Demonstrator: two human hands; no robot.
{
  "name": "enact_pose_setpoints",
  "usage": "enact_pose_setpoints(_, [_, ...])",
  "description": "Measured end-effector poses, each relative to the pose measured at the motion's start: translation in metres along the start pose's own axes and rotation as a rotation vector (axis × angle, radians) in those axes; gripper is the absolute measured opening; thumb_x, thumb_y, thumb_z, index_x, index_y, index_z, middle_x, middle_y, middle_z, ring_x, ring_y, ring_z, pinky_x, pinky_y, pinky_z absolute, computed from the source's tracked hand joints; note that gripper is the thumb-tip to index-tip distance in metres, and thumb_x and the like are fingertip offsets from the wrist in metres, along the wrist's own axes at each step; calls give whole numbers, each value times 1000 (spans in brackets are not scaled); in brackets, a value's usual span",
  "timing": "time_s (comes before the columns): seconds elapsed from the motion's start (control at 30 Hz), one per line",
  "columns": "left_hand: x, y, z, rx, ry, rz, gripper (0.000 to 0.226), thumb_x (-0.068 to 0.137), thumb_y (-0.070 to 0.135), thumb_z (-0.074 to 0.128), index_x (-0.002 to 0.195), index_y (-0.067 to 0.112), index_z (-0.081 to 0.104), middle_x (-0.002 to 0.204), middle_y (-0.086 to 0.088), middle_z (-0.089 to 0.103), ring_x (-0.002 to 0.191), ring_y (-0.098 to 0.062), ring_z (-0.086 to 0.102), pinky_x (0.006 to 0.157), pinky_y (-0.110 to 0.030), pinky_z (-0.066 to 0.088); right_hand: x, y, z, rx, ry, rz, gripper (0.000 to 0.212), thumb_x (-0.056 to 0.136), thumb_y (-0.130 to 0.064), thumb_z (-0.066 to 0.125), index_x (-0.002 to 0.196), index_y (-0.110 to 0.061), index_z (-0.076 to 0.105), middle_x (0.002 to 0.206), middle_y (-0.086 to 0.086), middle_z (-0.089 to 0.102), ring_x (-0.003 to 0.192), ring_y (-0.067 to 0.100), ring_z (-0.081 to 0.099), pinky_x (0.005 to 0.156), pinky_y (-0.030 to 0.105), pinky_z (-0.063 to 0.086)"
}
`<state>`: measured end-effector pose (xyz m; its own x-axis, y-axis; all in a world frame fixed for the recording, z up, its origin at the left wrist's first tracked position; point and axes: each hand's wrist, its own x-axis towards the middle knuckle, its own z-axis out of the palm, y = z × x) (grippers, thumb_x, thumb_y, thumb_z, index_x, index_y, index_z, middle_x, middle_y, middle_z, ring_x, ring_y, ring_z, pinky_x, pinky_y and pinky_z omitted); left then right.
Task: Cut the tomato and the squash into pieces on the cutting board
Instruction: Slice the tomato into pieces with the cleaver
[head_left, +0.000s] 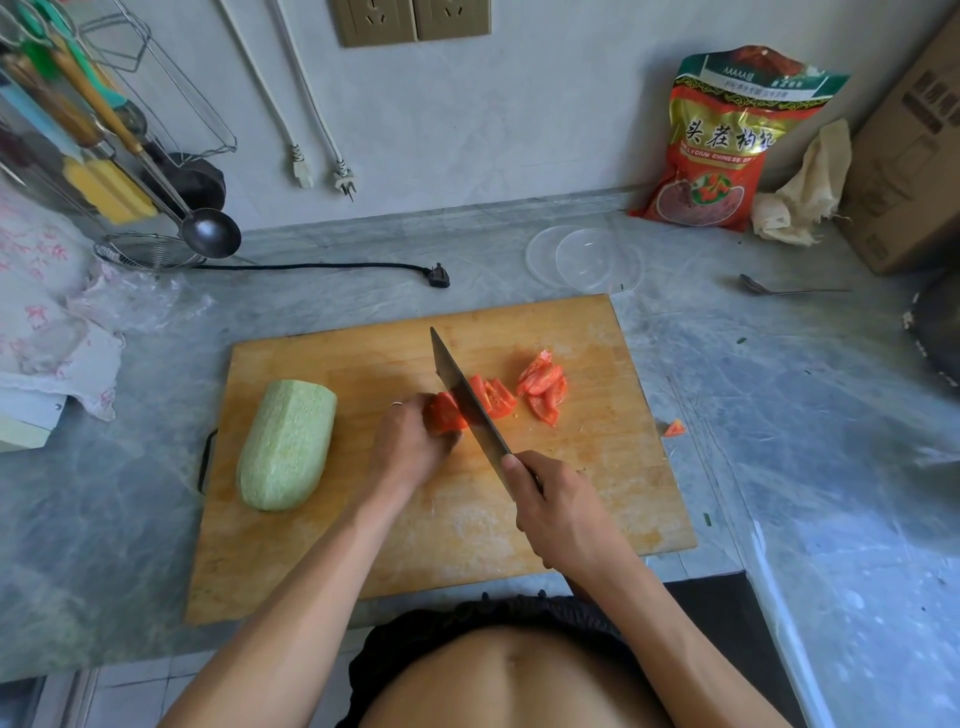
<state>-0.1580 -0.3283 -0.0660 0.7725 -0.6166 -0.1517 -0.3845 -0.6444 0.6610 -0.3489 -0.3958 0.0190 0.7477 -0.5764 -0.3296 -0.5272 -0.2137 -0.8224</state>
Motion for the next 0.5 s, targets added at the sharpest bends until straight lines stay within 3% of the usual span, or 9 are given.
enact_pose_setpoints(0.13, [-2, 3, -2, -50, -9, -63, 35, 73, 22, 79, 104, 24, 63, 94, 6, 70, 87, -16, 67, 69, -25, 48, -1, 0, 0, 3, 7, 1, 44, 105, -38, 38, 88, -2, 58, 61, 9, 47, 50, 18, 37, 41, 41, 37])
enact_pose_setpoints(0.23, [-3, 2, -4, -74, -14, -77, 38, 70, 24, 80, 99, 31, 57, 89, 12, 65, 87, -14, 65, 74, -30, 54, -1, 0, -1, 16, 8, -4, 44, 105, -38, 38, 89, -1, 57, 61, 8, 45, 50, 17, 35, 42, 39, 35])
enact_pose_setpoints(0.5, [-2, -2, -2, -60, 15, -40, 37, 74, 22, 79, 108, 19, 64, 98, 4, 72, 90, -16, 68, 74, -29, 53, -1, 1, -1, -2, 10, -50, 43, 105, -38, 38, 84, -4, 56, 59, 9, 47, 49, 18, 36, 43, 42, 37])
